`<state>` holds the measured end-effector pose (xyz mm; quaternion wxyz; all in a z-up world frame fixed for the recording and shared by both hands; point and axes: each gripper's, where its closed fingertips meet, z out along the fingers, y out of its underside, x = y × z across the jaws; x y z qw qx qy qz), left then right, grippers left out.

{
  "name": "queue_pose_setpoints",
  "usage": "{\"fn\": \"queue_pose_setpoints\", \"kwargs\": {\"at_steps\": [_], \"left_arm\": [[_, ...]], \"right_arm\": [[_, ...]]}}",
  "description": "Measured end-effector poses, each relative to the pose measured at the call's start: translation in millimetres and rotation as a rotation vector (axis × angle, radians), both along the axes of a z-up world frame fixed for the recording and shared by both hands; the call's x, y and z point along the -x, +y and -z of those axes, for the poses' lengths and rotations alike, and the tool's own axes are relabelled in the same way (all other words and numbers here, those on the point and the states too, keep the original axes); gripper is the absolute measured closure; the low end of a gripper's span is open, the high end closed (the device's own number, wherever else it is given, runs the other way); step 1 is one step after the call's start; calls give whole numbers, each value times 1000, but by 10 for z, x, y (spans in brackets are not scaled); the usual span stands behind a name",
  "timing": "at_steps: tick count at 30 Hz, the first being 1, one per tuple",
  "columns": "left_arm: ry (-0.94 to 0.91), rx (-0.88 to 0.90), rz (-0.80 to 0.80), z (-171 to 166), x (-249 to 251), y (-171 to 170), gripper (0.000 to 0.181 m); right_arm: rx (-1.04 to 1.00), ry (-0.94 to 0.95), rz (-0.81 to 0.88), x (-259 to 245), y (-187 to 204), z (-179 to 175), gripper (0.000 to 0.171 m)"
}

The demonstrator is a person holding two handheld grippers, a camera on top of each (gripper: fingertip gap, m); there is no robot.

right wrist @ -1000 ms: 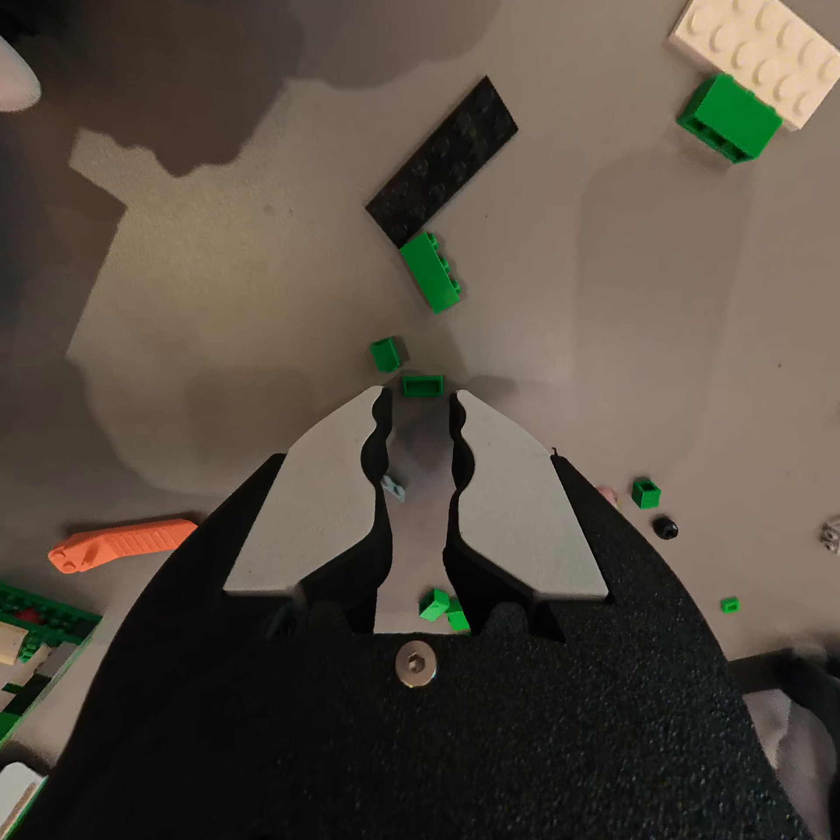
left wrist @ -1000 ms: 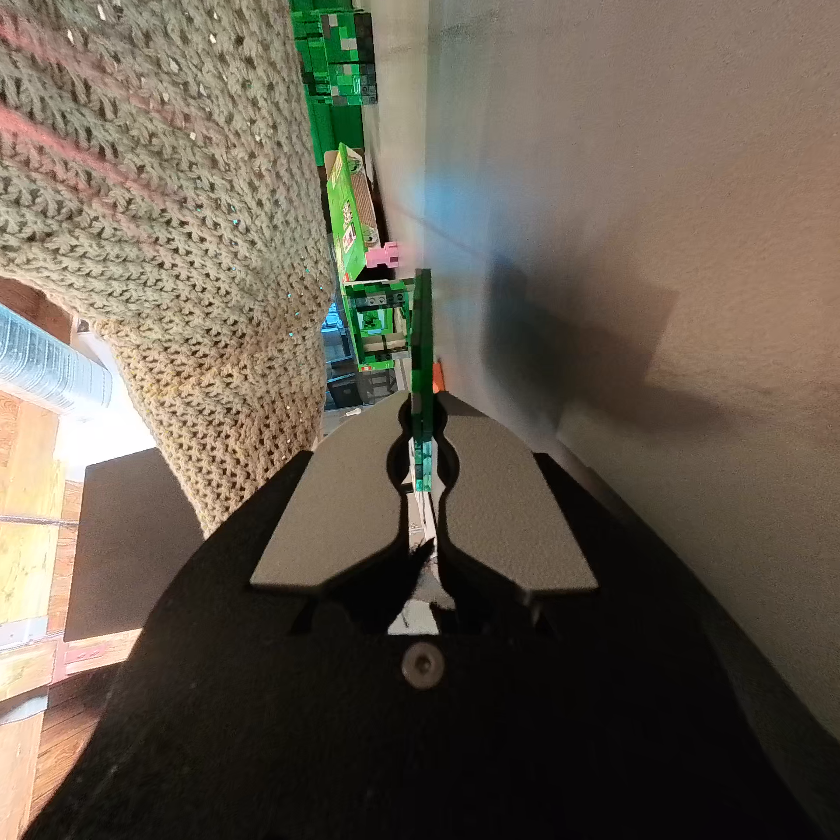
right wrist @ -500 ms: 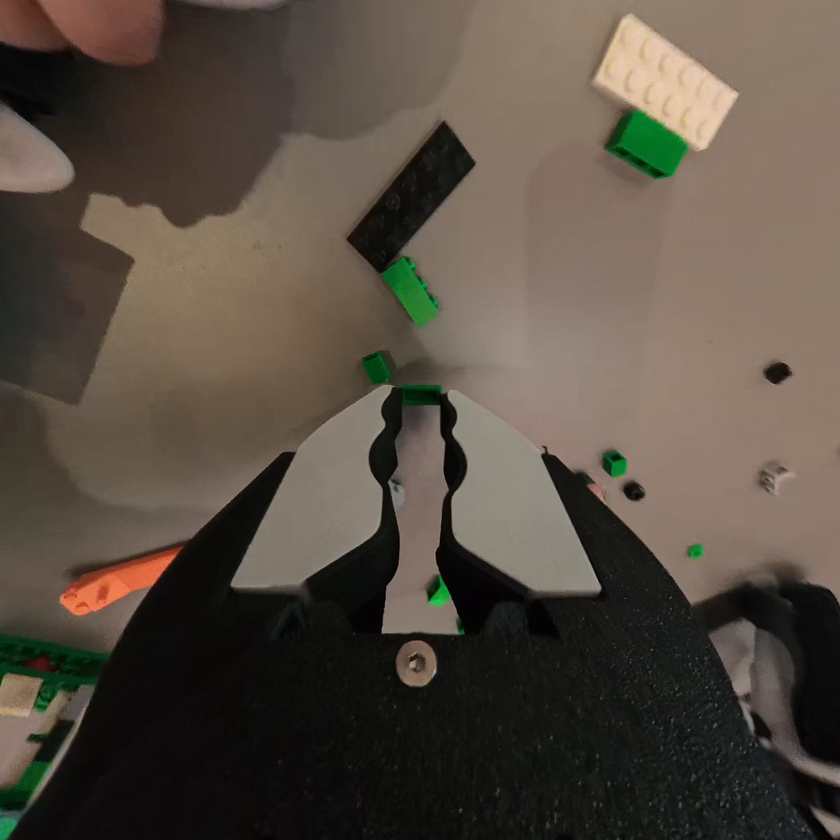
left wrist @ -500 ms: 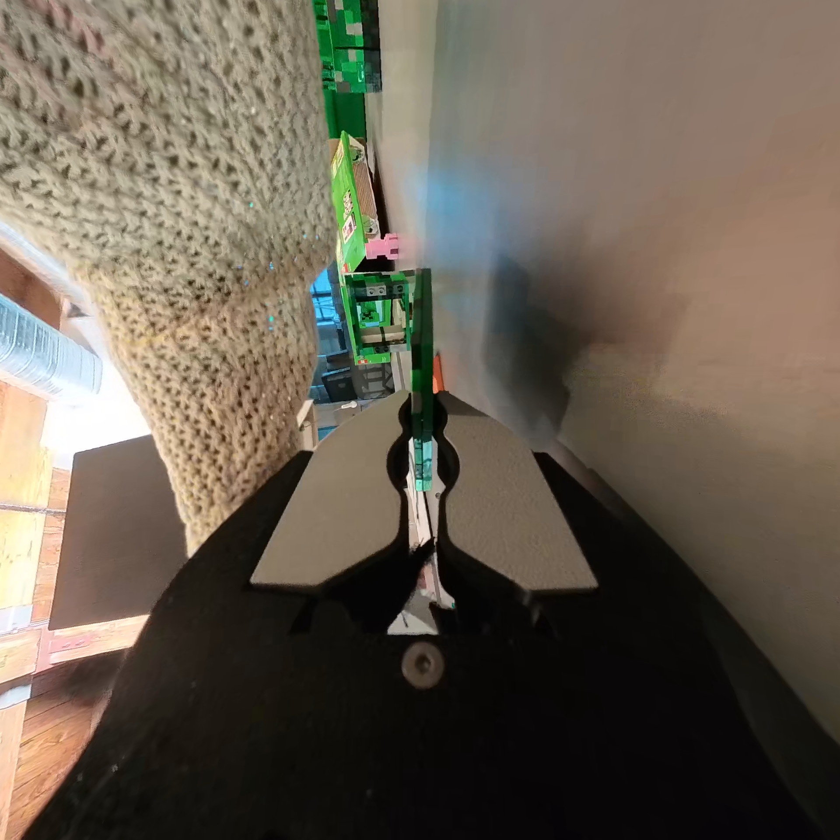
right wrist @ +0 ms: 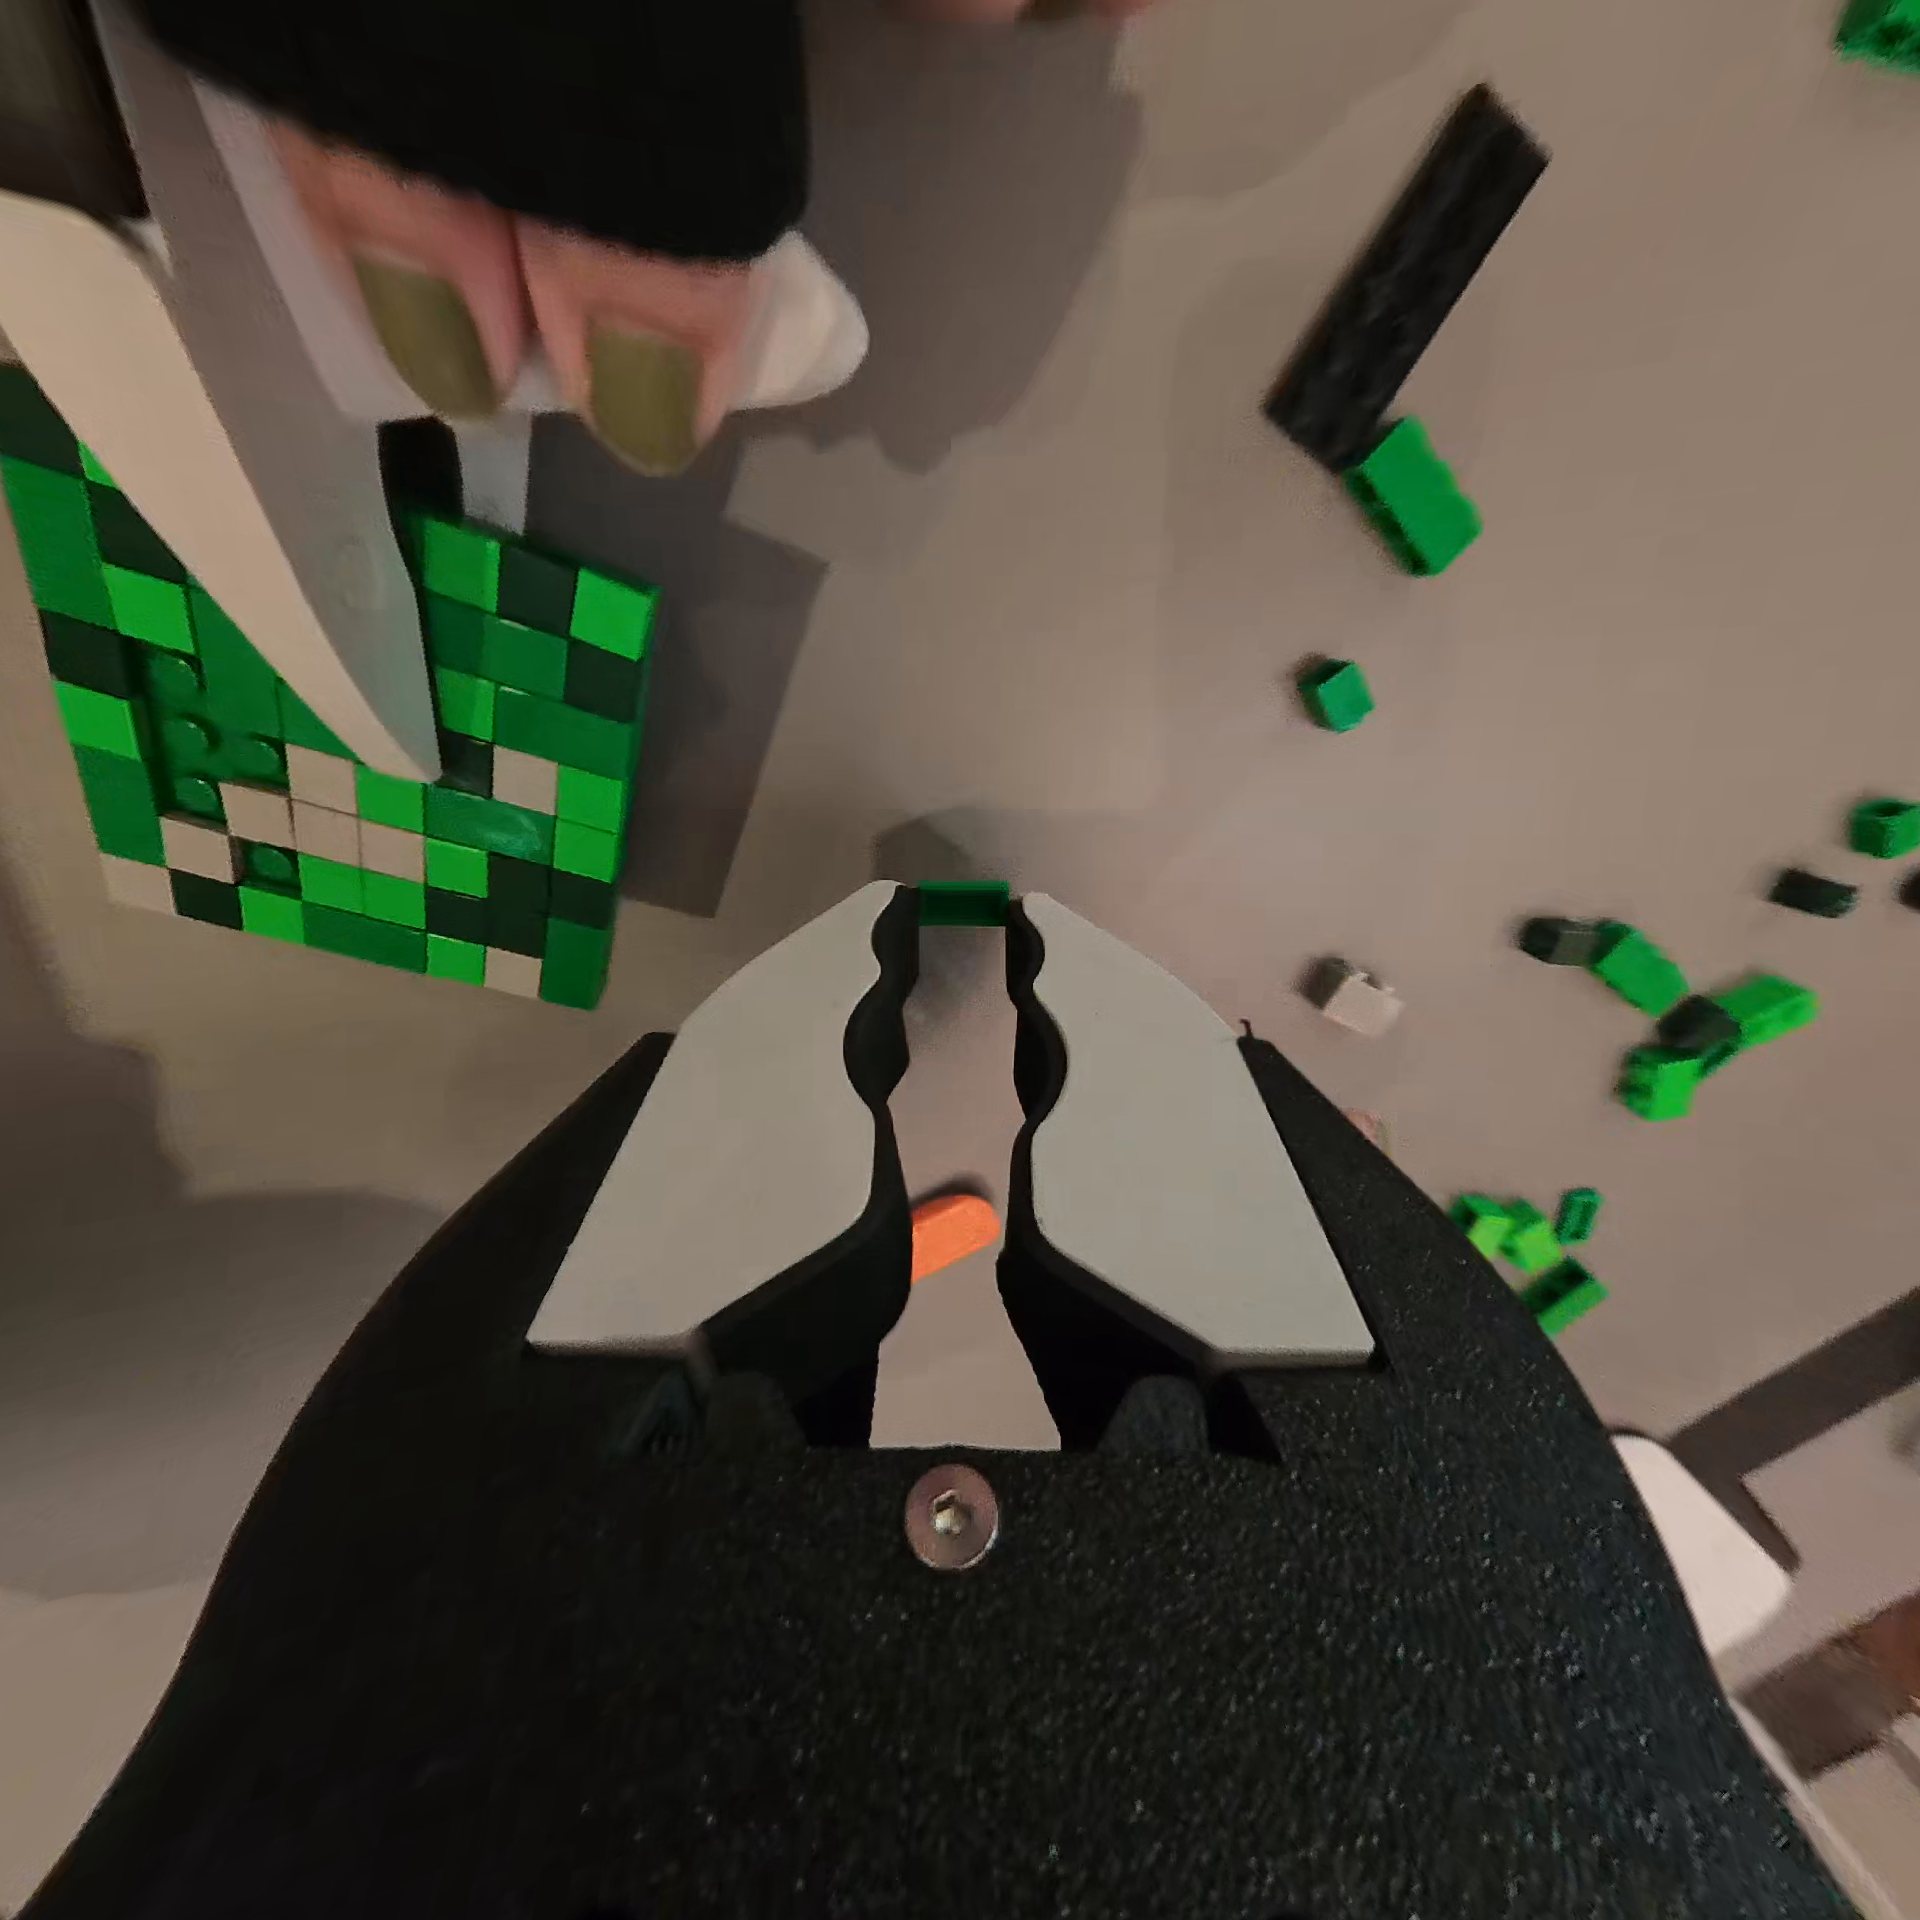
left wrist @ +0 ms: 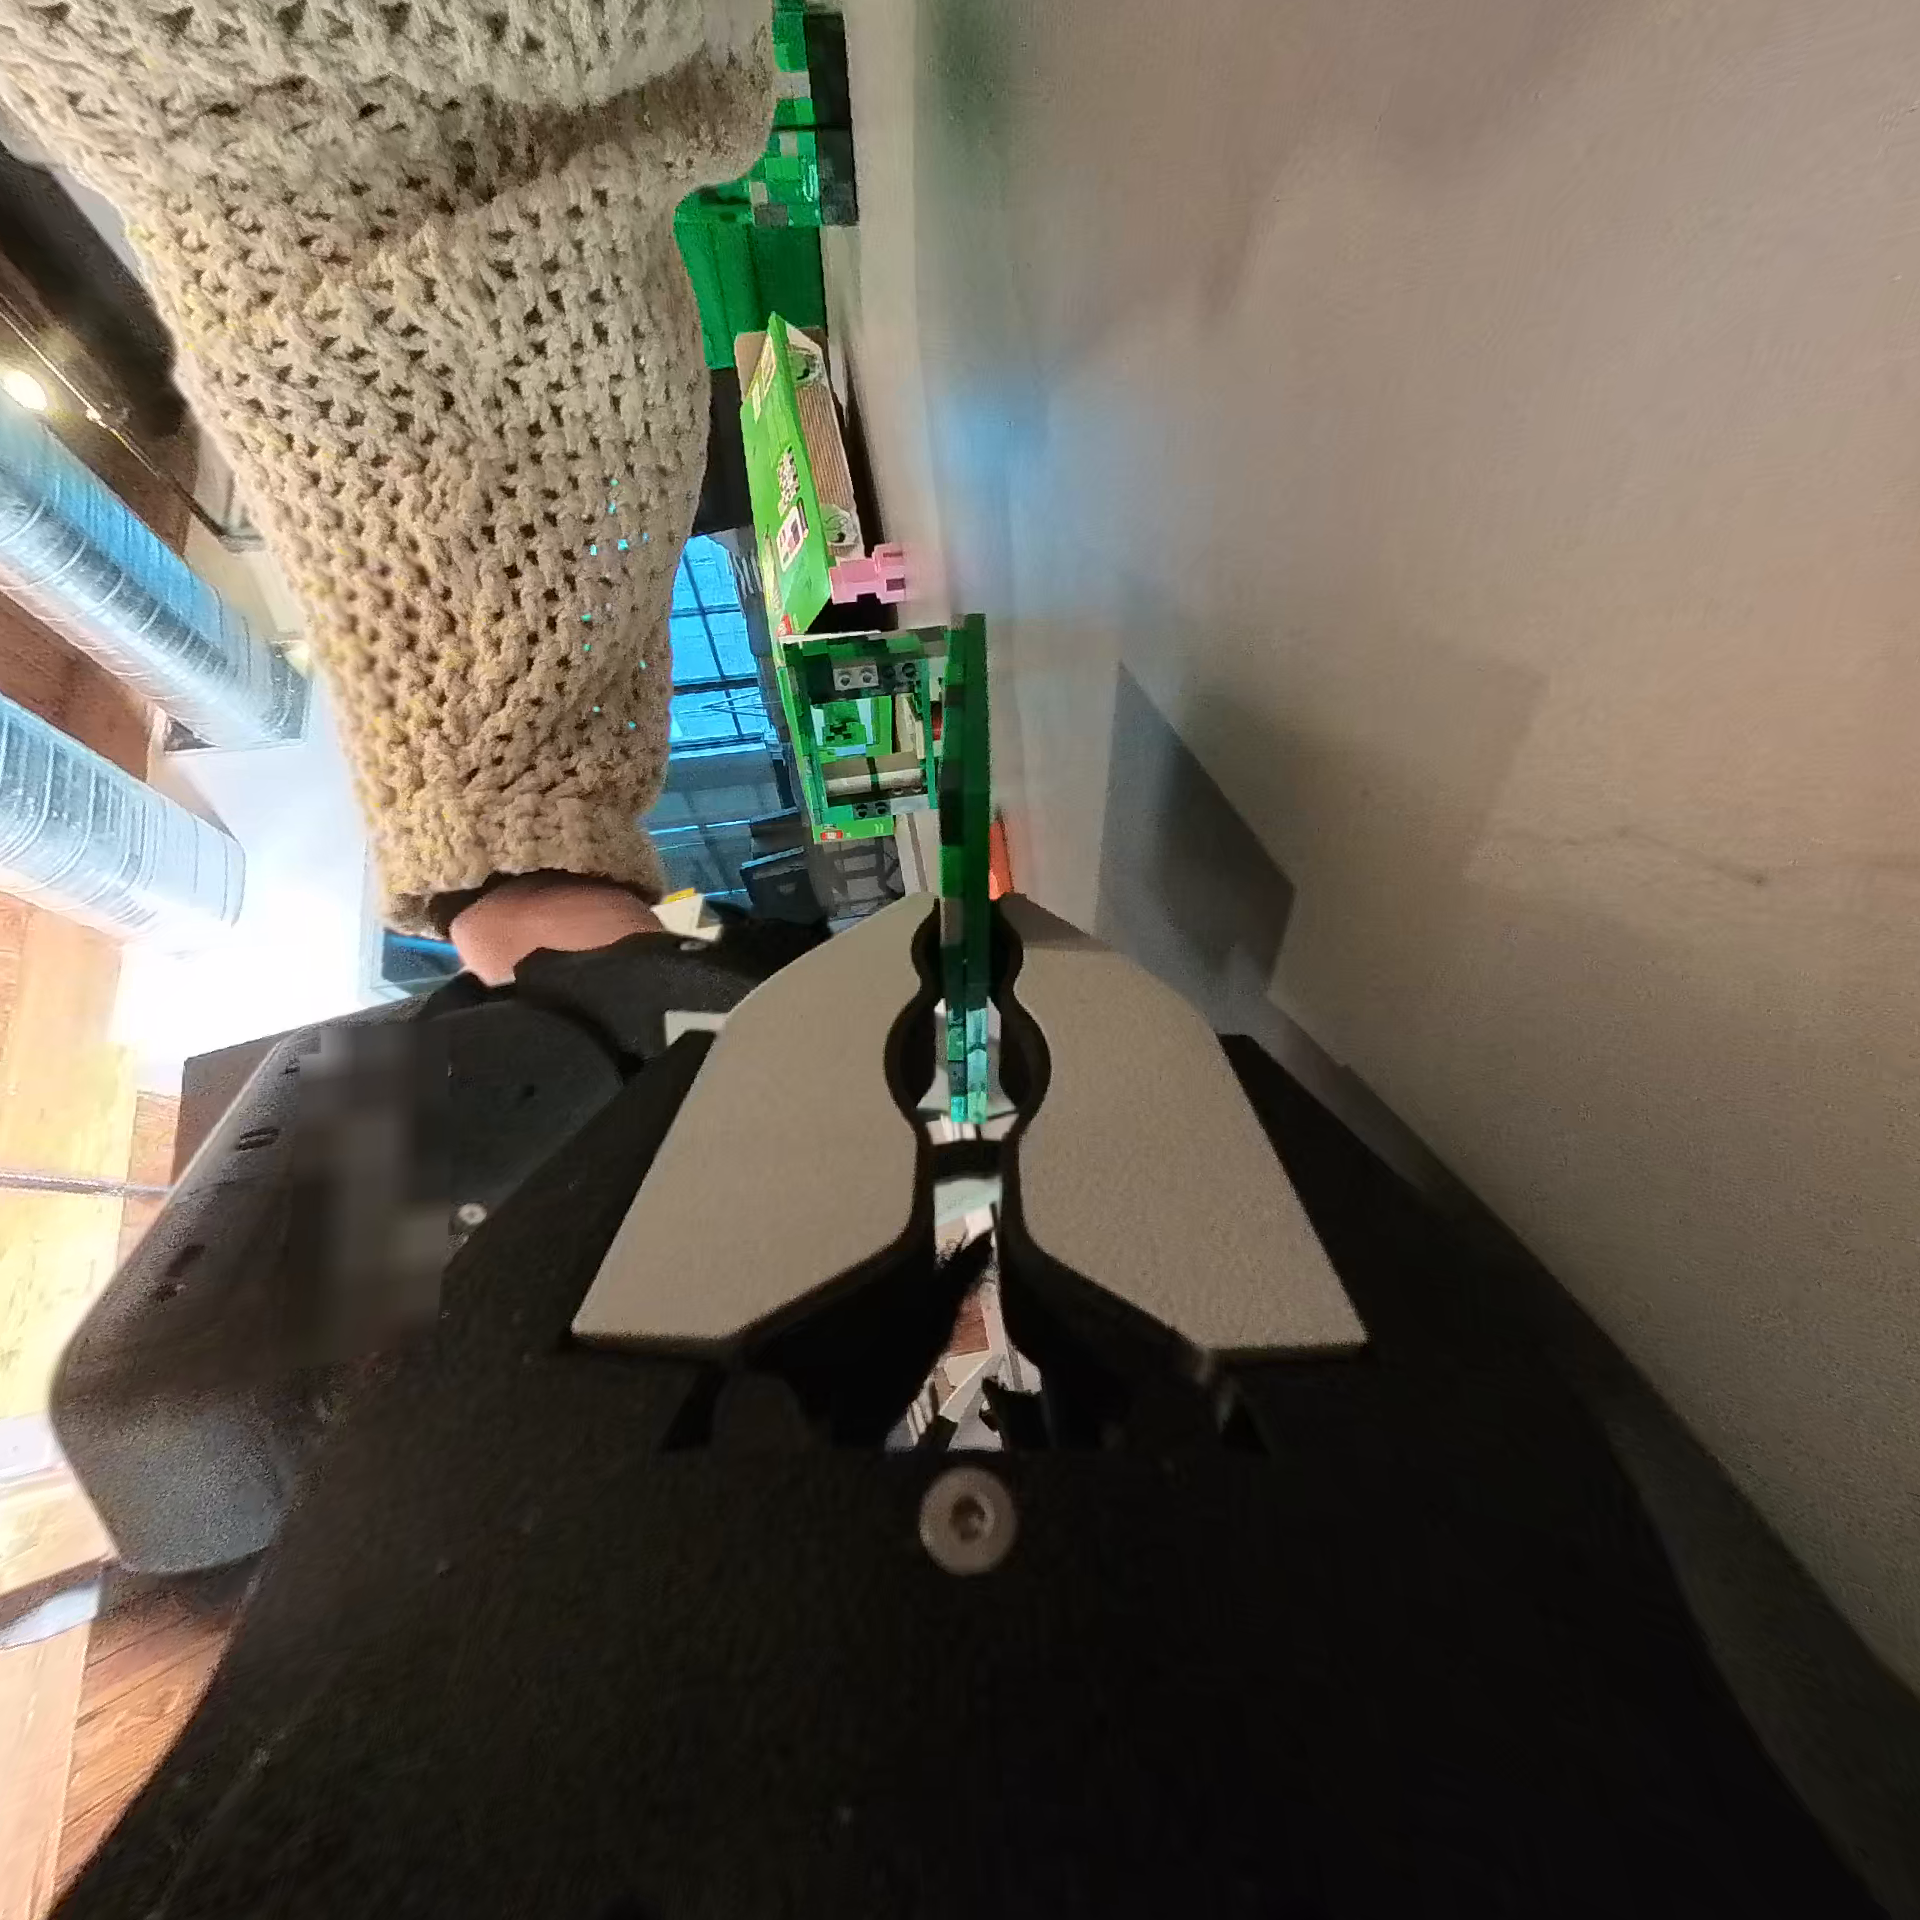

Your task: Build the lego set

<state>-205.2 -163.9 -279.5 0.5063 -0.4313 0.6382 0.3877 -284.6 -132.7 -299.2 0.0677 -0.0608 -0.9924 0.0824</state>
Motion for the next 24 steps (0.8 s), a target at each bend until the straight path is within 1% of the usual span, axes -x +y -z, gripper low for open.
{"fn": "queue_pose_setpoints", "kwargs": {"at_steps": [4,22,24], "left_arm": [[-3,2,-3,-2,8,2,175],[-4,17,-9,22,30,10,175],[-3,18,-9,25,31,11,175]], "right_arm": [[10,-33,33,-50,31,66,156],[-17,-69,36,-87,62,126,155],[-2,-89,27,-120,35,106,151]]}}
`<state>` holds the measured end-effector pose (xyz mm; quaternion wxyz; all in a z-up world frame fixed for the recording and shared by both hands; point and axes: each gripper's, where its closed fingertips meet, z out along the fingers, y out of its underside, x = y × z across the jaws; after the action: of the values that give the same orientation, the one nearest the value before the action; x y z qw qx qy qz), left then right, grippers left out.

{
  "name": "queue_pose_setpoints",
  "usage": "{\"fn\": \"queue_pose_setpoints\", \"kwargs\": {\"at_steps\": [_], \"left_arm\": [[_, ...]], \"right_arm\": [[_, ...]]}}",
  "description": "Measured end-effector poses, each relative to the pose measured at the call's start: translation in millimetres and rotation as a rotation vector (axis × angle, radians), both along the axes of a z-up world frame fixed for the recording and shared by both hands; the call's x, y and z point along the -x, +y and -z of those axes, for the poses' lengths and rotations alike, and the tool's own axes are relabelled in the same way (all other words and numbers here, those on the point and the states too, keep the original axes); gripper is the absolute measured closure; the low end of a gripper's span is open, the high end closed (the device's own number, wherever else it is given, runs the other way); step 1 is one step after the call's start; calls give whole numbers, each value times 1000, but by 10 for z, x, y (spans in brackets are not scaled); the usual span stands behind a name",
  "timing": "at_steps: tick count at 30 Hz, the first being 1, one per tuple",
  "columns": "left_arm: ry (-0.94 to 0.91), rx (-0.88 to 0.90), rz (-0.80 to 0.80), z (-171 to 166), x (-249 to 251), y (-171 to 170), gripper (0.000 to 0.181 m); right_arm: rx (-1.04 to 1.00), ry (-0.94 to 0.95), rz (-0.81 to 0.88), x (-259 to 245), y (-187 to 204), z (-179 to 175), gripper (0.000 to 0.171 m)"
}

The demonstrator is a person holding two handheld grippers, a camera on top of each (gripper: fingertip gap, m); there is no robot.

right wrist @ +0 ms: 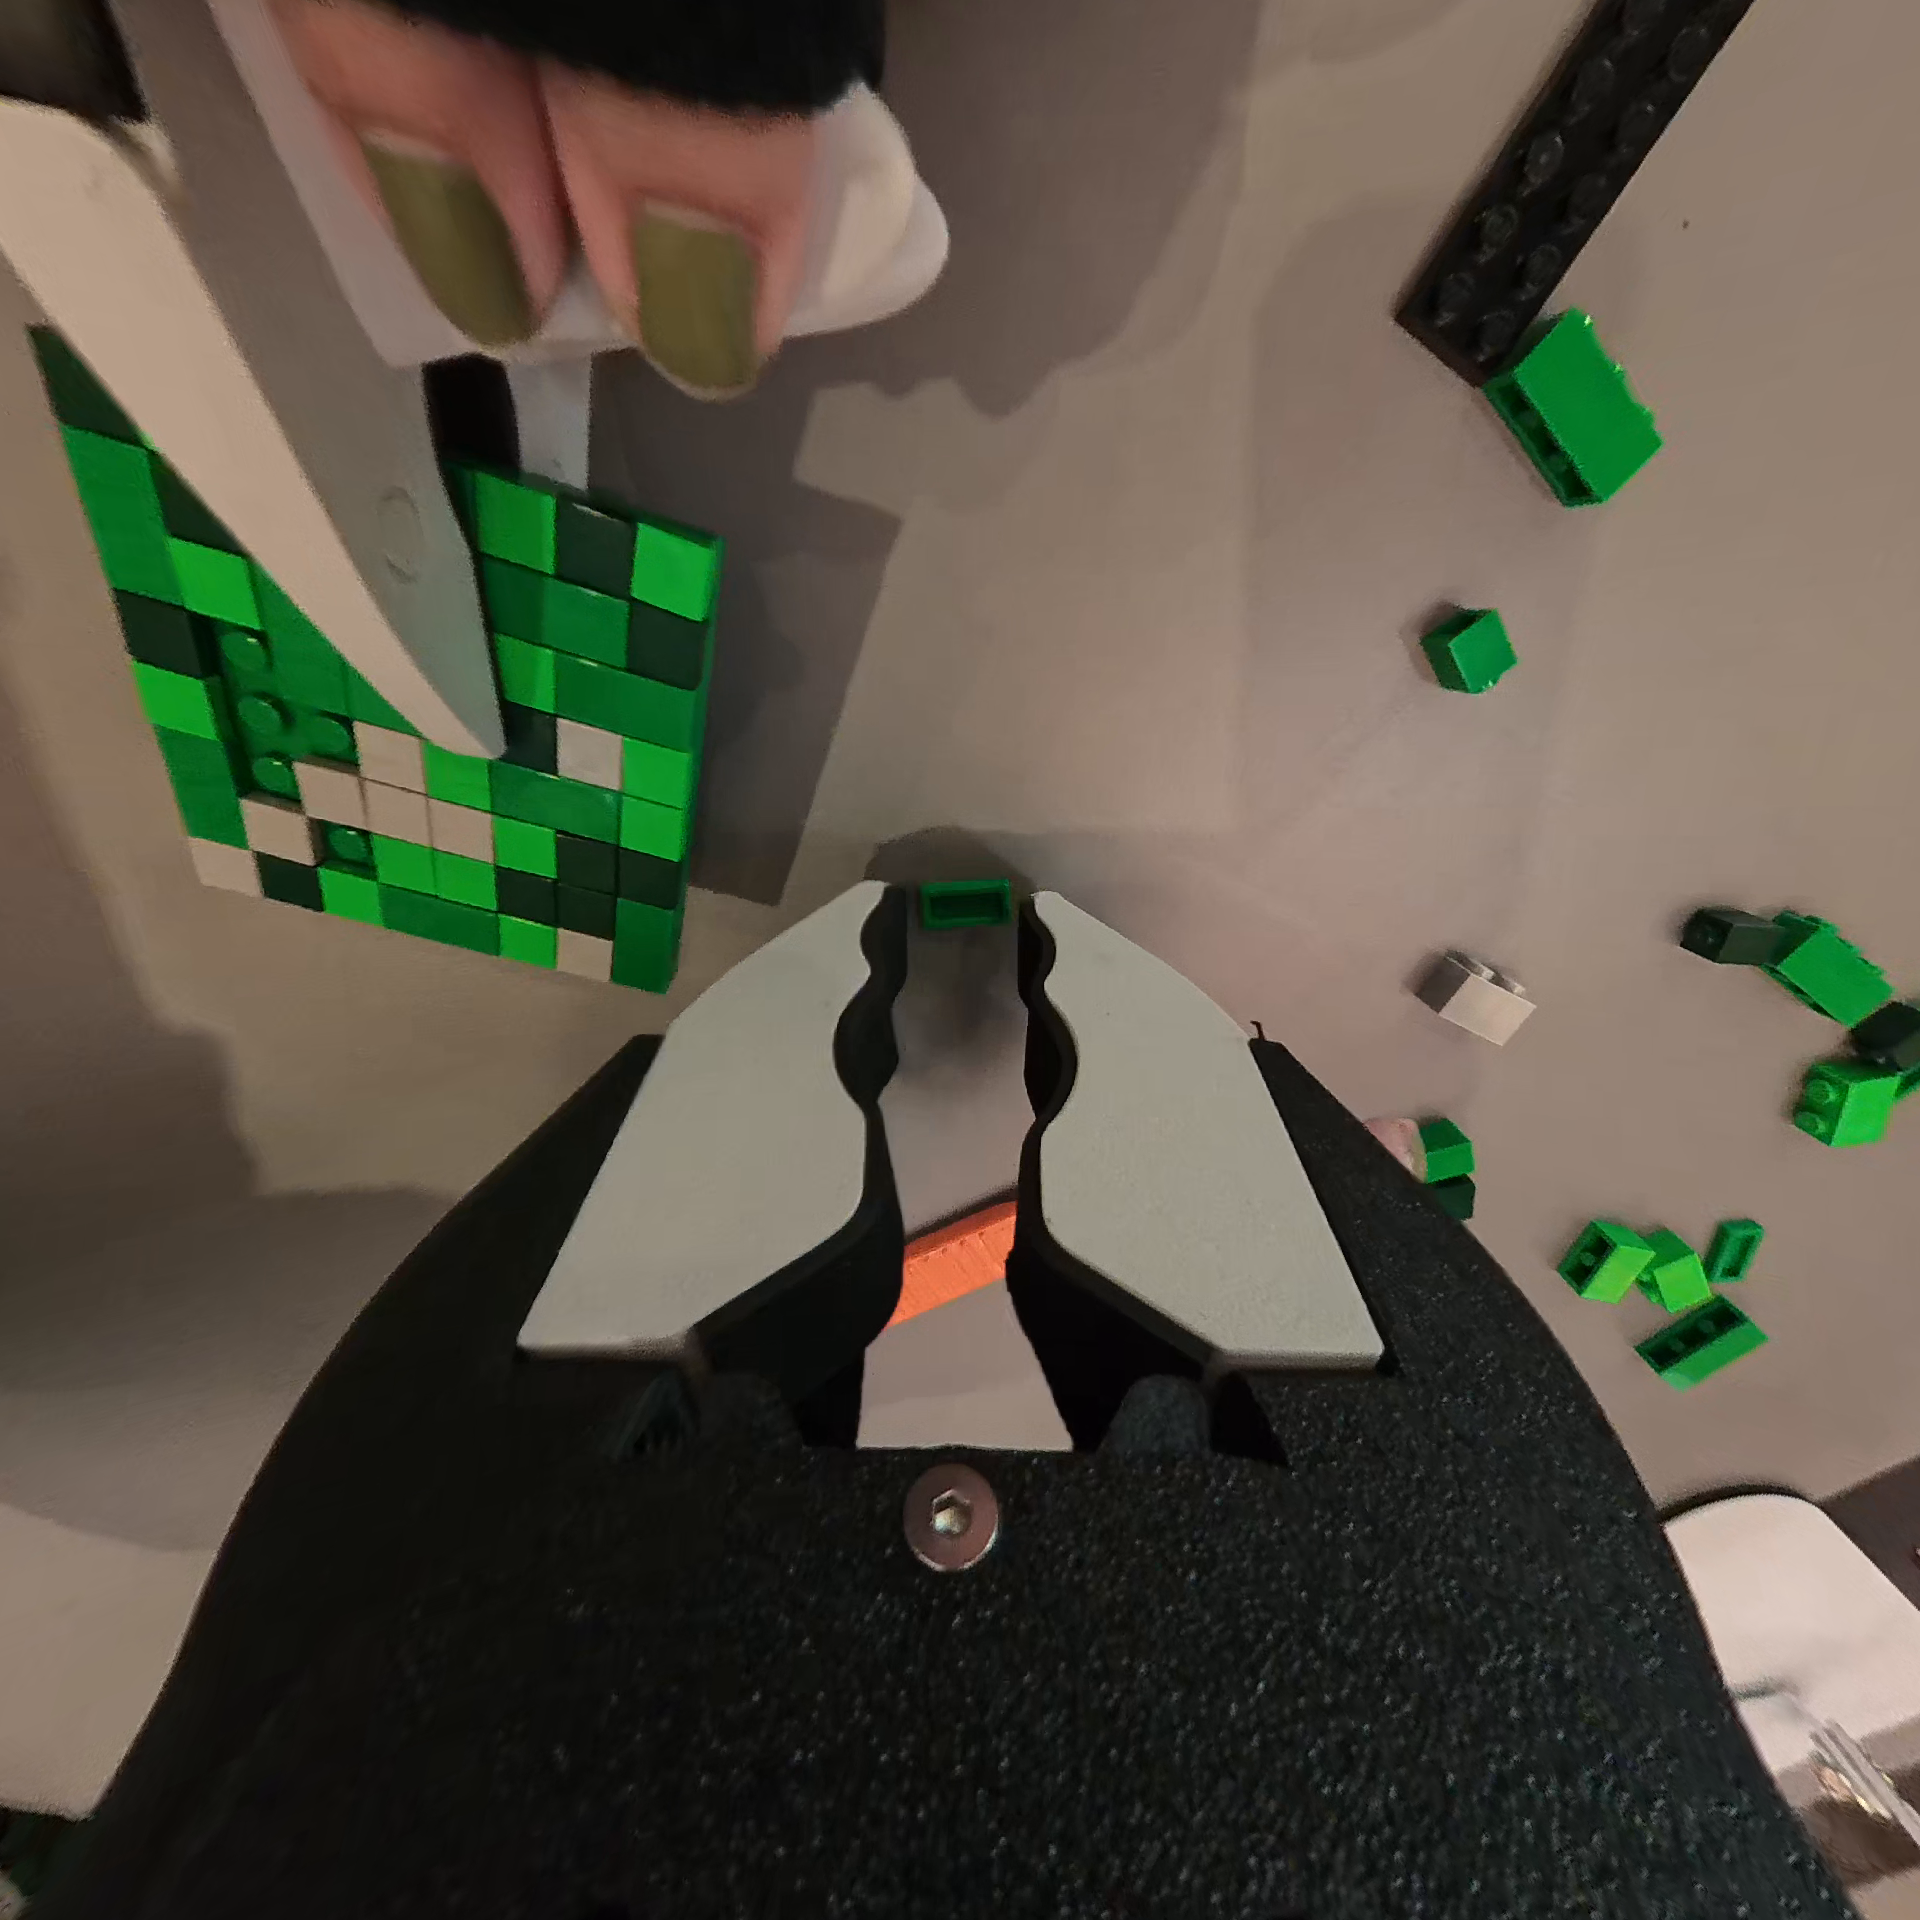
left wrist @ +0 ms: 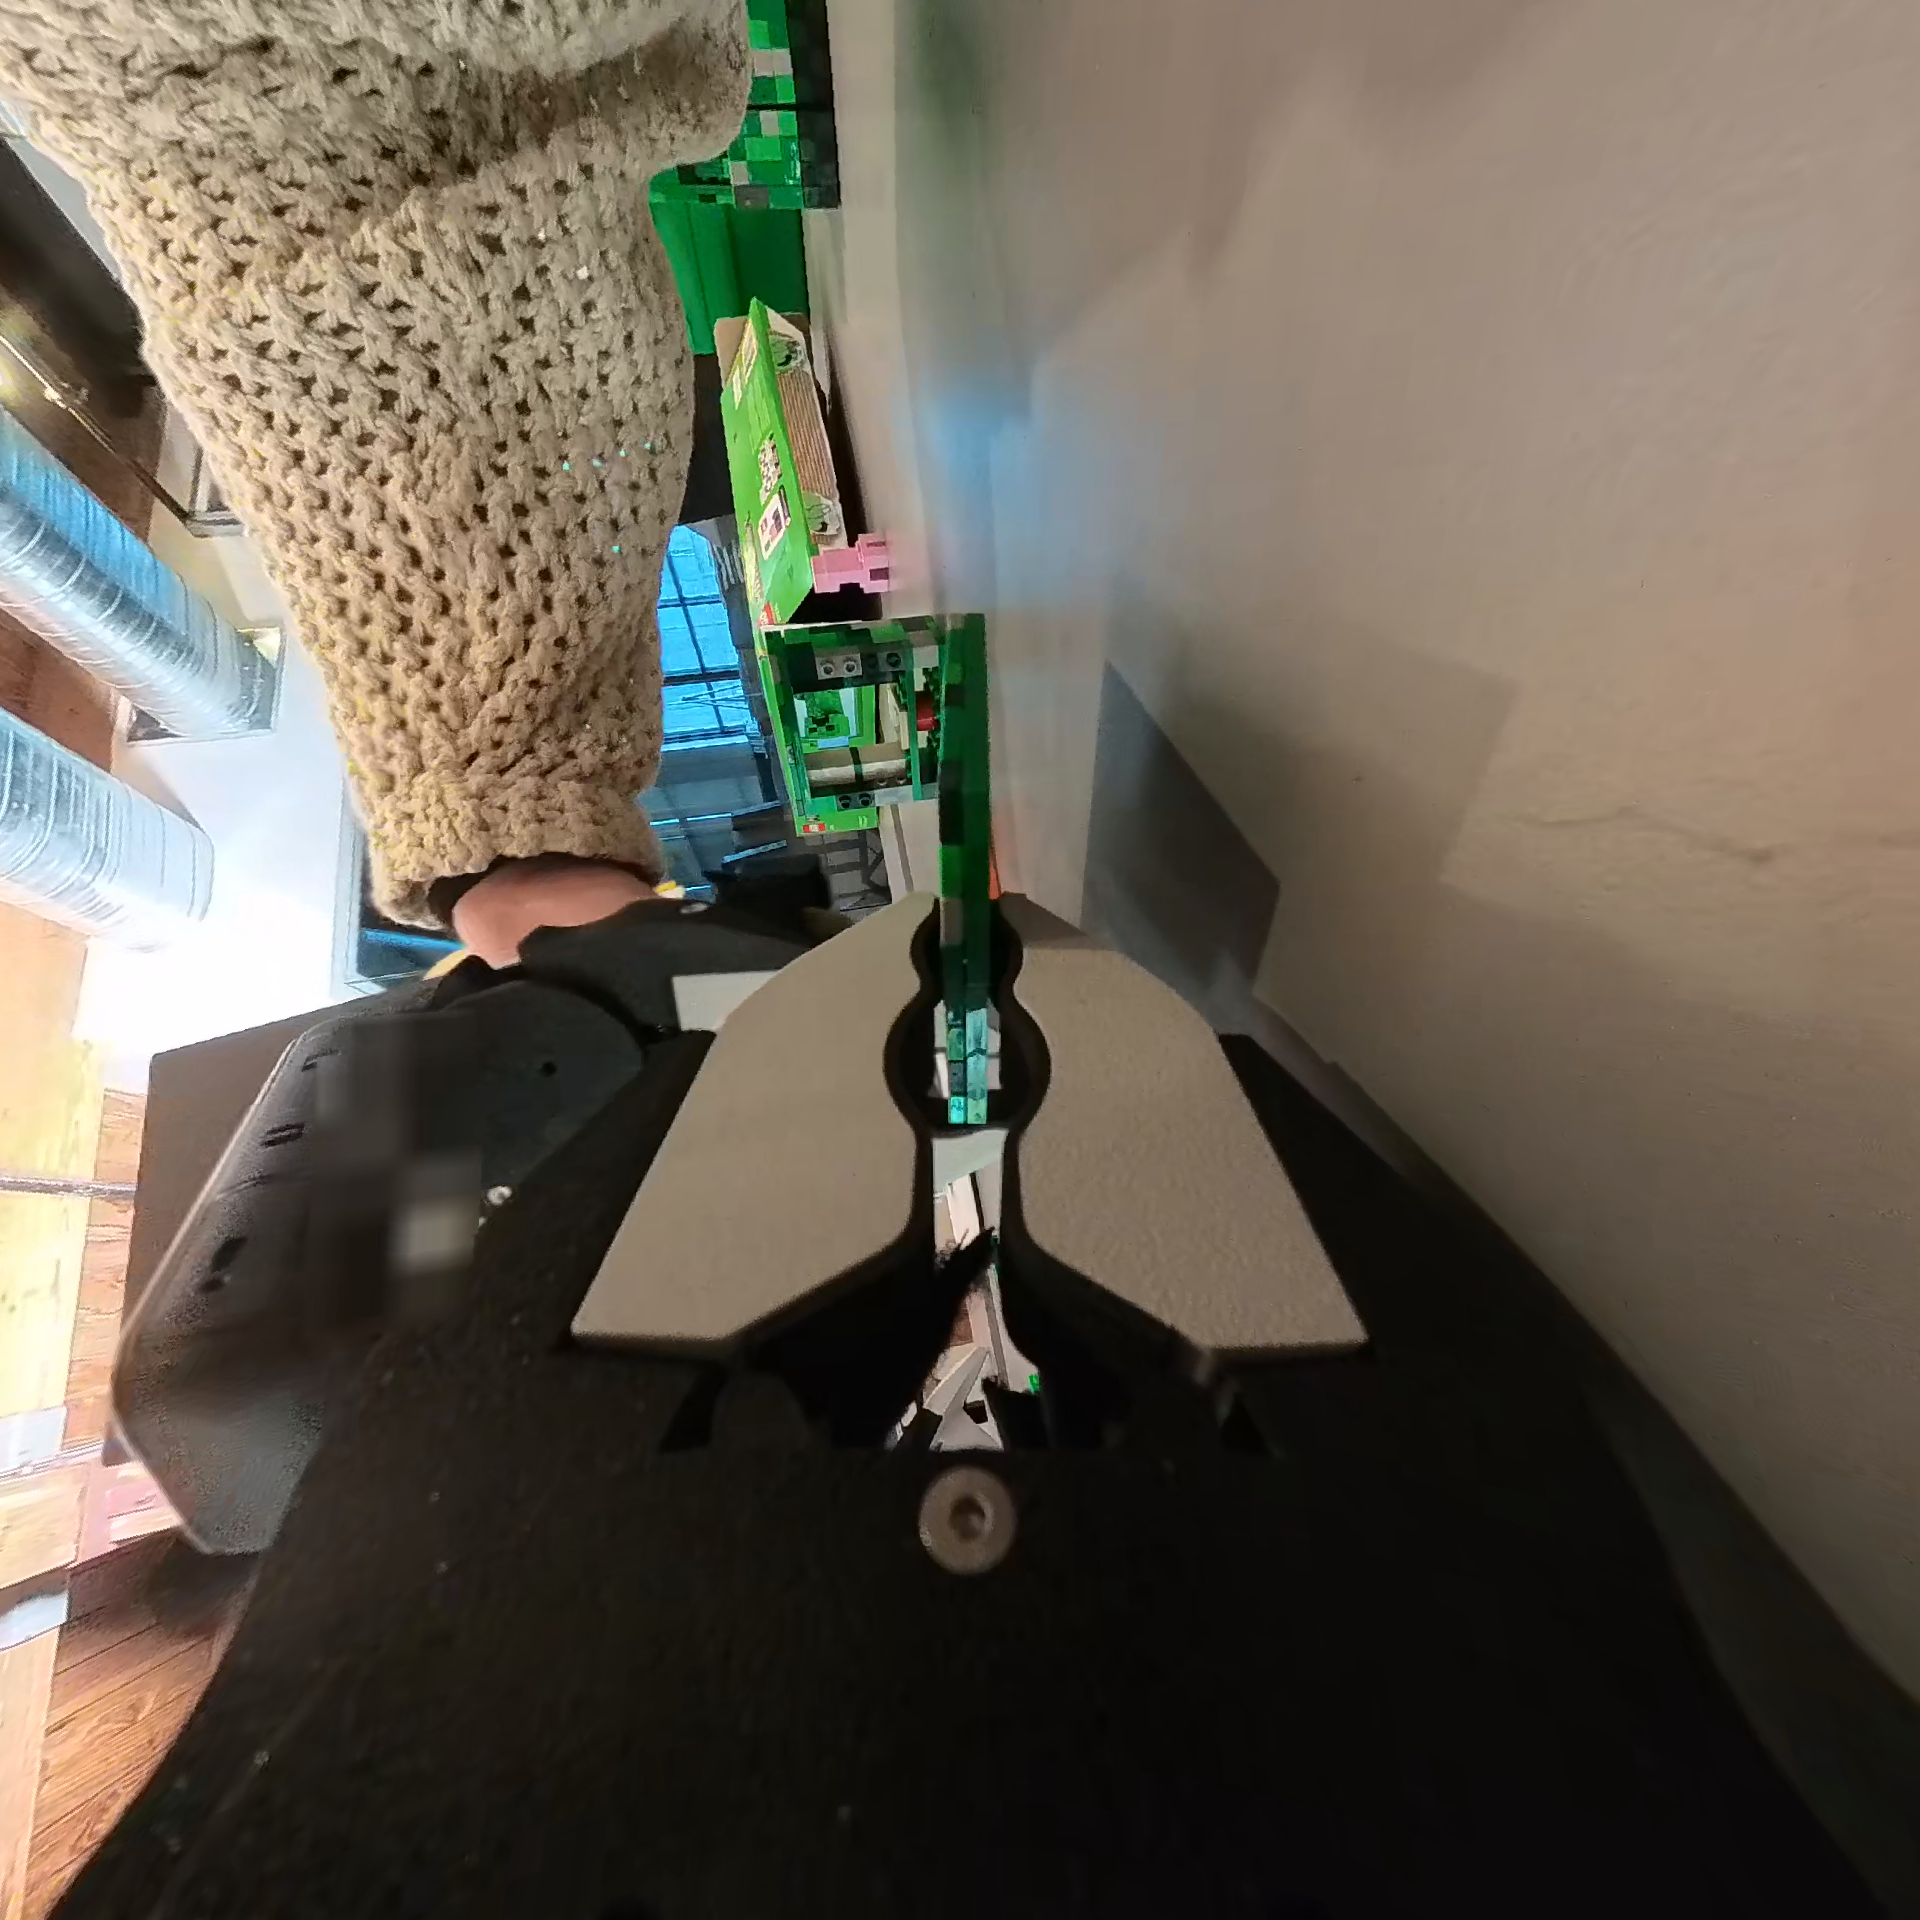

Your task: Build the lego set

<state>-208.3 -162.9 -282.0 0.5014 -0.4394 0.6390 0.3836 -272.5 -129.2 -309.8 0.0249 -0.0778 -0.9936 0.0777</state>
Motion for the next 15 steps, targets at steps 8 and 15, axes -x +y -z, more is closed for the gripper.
{"fn": "queue_pose_setpoints", "kwargs": {"at_steps": [8,15], "left_arm": [[0,2,2,4,-6,0,175],[-2,8,5,15,-15,-5,175]], "right_arm": [[107,76,60,364,42,-365,148],[220,127,551,1436,476,-507,154]]}}
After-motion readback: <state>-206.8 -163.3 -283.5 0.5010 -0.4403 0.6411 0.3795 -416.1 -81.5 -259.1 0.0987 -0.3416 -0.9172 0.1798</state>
